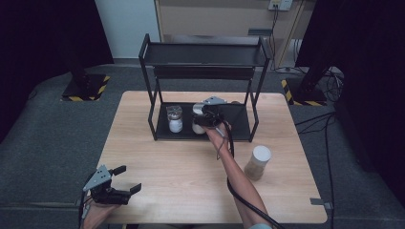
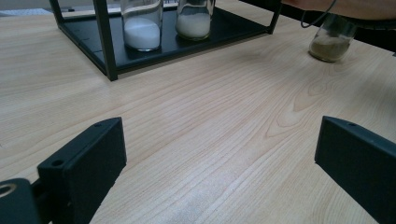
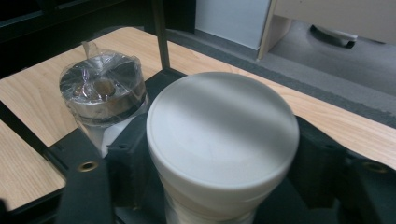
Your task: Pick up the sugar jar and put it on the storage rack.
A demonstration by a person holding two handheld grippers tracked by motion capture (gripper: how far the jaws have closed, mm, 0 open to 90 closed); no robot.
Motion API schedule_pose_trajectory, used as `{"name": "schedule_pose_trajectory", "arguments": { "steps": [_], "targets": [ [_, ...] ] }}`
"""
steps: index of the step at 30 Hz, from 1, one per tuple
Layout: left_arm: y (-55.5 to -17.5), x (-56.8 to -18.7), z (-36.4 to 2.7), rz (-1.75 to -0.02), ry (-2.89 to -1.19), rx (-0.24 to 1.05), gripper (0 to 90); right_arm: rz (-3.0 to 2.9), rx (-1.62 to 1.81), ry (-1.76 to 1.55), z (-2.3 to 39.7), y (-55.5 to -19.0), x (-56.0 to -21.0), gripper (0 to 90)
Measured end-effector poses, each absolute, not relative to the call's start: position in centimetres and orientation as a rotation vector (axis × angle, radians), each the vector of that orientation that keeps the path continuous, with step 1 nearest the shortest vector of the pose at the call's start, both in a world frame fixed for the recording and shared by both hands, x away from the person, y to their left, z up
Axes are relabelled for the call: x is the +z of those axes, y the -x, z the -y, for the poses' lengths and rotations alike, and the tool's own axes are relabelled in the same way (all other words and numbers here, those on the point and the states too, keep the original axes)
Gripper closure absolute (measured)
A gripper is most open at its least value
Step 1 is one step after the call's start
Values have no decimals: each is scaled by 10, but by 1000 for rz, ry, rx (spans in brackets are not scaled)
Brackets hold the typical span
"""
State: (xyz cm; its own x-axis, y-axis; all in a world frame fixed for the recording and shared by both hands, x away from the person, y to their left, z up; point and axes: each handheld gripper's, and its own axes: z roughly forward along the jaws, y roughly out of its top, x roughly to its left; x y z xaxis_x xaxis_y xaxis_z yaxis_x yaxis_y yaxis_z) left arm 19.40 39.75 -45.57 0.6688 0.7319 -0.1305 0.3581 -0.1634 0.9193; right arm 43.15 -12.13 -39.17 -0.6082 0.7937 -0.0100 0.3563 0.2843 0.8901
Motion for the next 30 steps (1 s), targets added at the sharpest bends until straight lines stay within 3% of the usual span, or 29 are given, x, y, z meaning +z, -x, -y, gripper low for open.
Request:
{"name": "schedule_pose_trajectory", "arguments": {
  "steps": [3, 7, 30],
  "targets": [
    [-194, -456, -397, -878, -1771, 420, 10, -2084, 1297, -1024, 125, -427, -386, 186],
    [-193, -455, -397, -877, -1773, 423, 10, -2057, 1330, -993, 132, -421, -376, 145],
    [-189, -452, -390, -905, -1772, 429, 11, -2122, 1423, -823, 191, -371, -317, 112]
  ]
}}
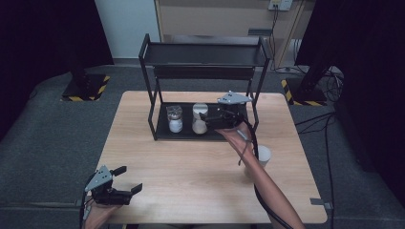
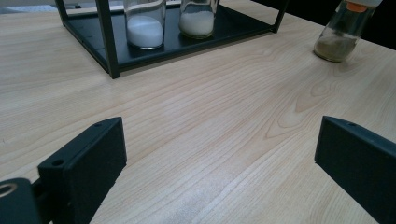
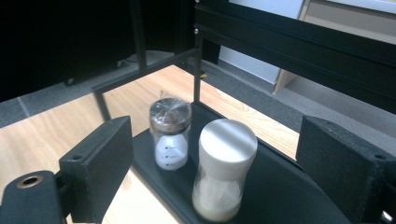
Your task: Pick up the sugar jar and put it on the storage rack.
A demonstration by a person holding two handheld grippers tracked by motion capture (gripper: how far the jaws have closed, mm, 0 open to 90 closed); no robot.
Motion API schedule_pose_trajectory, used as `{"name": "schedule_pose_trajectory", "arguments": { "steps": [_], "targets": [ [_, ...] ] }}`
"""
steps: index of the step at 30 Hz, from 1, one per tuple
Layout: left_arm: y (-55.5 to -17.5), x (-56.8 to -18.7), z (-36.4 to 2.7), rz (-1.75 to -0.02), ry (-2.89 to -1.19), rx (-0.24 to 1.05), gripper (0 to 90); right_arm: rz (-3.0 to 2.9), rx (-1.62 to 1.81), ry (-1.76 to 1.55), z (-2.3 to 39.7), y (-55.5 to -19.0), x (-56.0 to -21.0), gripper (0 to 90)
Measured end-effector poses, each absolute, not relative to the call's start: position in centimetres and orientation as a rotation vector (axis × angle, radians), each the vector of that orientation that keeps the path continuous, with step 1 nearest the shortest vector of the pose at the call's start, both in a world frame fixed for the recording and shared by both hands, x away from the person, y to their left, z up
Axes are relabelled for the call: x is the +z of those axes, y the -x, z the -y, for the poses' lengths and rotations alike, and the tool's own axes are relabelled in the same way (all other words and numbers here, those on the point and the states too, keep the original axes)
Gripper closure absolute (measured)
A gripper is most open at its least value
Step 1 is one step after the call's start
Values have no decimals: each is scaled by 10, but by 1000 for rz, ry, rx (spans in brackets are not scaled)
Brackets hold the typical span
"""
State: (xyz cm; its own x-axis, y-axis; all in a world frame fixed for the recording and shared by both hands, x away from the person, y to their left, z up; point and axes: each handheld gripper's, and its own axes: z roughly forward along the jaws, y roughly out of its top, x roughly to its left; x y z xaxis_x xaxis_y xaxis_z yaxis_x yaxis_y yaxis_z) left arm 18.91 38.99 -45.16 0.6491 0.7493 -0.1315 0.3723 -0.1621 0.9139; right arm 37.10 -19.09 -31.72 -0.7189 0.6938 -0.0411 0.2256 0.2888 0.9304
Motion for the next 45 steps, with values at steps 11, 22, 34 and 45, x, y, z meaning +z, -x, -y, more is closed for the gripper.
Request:
{"name": "schedule_pose_trajectory", "arguments": {
  "steps": [11, 22, 34, 45],
  "targets": [
    [-188, -451, -390, -889, -1775, 430, 12, -2084, 1457, -745, 230, -320, -303, 106],
    [-188, -451, -390, -880, -1779, 429, 12, -2016, 1483, -776, 274, -269, -310, 101],
    [-188, -451, -390, -877, -1777, 433, 12, -1931, 1456, -899, 317, -212, -338, 81],
    [-187, -451, -391, -875, -1773, 435, 12, -1892, 1394, -998, 331, -175, -372, 79]
  ]
}}
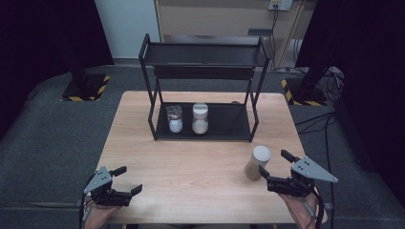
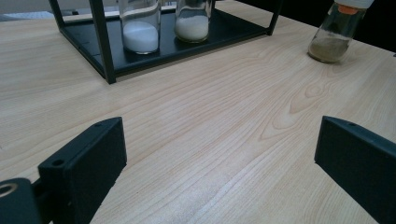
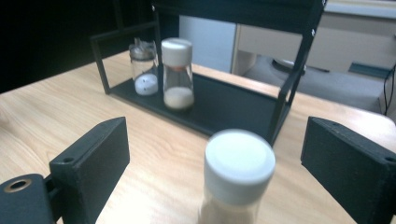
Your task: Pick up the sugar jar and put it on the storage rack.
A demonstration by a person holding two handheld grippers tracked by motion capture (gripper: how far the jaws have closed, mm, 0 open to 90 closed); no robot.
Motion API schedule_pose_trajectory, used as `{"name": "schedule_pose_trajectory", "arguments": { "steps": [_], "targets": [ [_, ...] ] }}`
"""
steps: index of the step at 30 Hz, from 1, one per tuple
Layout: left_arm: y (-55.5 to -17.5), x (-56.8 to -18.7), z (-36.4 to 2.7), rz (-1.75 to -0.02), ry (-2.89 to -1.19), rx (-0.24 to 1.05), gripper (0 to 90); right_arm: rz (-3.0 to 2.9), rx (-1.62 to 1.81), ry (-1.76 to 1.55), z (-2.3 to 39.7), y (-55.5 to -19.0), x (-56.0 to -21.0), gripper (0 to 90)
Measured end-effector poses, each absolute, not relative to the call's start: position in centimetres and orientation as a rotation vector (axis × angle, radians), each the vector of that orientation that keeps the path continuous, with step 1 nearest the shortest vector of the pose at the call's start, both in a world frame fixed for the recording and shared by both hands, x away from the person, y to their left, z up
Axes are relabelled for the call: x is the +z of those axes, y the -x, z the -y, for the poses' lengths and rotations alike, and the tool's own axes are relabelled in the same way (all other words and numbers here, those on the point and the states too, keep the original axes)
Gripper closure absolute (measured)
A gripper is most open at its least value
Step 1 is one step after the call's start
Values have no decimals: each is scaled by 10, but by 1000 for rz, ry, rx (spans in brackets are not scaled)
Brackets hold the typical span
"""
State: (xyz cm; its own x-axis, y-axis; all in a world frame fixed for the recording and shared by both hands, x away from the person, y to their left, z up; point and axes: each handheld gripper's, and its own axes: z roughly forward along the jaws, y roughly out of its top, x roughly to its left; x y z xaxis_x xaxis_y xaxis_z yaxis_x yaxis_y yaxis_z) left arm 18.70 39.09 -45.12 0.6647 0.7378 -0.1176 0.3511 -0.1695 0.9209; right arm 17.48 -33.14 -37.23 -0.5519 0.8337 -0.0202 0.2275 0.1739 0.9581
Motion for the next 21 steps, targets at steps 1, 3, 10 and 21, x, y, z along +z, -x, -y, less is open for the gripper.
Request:
{"name": "schedule_pose_trajectory", "arguments": {
  "steps": [1, 3, 10, 21],
  "targets": [
    [-187, -451, -391, -875, -1773, 435, 12, -1892, 1394, -998, 331, -175, -372, 79],
    [-187, -451, -391, -874, -1773, 435, 12, -1895, 1376, -1009, 332, -170, -378, 79],
    [-187, -451, -391, -872, -1777, 434, 12, -1900, 1359, -1054, 335, -157, -396, 81],
    [-188, -452, -391, -868, -1776, 431, 12, -1894, 1374, -1085, 343, -152, -415, 83]
  ]
}}
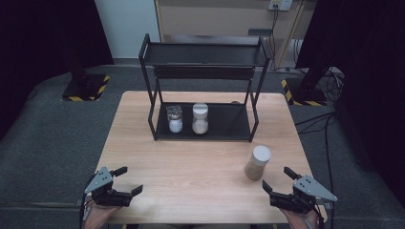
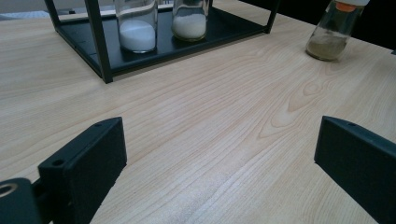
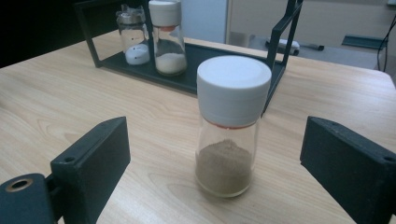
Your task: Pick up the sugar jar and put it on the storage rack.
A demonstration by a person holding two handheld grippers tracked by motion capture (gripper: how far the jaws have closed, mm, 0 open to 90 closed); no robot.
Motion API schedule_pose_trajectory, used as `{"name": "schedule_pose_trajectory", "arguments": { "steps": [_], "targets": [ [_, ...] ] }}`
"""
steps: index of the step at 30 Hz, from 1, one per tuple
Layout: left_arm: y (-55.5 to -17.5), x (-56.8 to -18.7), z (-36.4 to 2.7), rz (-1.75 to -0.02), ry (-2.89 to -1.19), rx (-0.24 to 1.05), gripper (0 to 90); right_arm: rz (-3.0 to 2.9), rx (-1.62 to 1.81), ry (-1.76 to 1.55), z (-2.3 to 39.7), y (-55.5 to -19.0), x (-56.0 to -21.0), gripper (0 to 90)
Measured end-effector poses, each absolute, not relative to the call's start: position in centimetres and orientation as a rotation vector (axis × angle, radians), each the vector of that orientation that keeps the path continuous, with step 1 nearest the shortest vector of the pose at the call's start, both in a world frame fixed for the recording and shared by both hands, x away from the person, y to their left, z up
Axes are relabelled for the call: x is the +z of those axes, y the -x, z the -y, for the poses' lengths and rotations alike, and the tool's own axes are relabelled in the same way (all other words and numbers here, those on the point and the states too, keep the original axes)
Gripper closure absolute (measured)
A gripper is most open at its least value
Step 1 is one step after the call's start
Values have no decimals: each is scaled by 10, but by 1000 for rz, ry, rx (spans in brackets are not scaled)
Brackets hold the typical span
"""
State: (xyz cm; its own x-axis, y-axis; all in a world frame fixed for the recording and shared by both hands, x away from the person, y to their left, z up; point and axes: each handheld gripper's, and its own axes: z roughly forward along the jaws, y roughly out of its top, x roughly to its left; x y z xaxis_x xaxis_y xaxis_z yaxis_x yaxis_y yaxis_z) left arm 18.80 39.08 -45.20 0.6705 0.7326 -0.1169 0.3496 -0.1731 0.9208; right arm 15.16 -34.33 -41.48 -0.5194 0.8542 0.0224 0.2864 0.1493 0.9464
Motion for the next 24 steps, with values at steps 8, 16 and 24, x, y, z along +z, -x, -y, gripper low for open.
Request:
{"name": "schedule_pose_trajectory", "arguments": {
  "steps": [8, 16, 24],
  "targets": [
    [-187, -452, -392, -866, -1764, 431, 13, -1915, 1371, -1069, 346, -151, -422, 84],
    [-188, -452, -392, -864, -1768, 426, 13, -1927, 1377, -1053, 347, -153, -424, 85],
    [-188, -452, -391, -864, -1770, 426, 13, -1926, 1385, -1069, 349, -154, -425, 84]
  ]
}}
